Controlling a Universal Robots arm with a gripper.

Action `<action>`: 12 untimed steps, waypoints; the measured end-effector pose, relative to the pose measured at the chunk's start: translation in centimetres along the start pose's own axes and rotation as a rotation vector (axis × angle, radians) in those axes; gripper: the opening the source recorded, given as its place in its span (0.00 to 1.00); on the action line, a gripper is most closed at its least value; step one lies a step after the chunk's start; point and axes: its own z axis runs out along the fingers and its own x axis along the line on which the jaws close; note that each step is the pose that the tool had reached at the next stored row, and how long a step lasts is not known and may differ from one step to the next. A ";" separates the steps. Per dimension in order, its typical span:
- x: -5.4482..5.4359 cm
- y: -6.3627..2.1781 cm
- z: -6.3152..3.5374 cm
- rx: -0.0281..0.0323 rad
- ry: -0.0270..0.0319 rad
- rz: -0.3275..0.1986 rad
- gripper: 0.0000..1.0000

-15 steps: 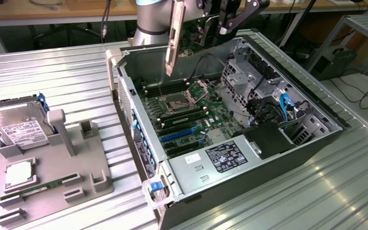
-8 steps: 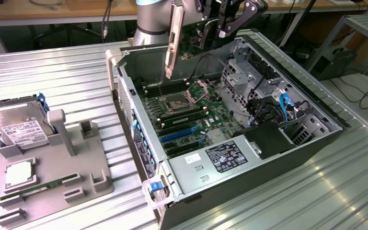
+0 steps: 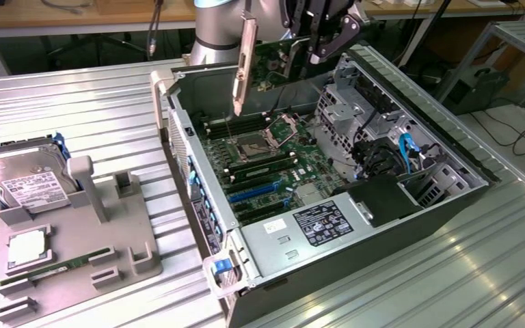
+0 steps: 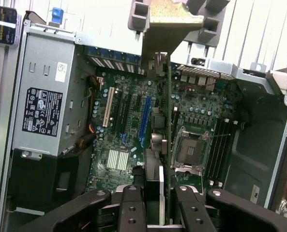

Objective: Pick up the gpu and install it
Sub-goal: 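Insert the gpu into the slot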

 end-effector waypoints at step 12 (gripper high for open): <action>0.0 -0.23 0.47 -0.0010 0.0046 0.000 0.28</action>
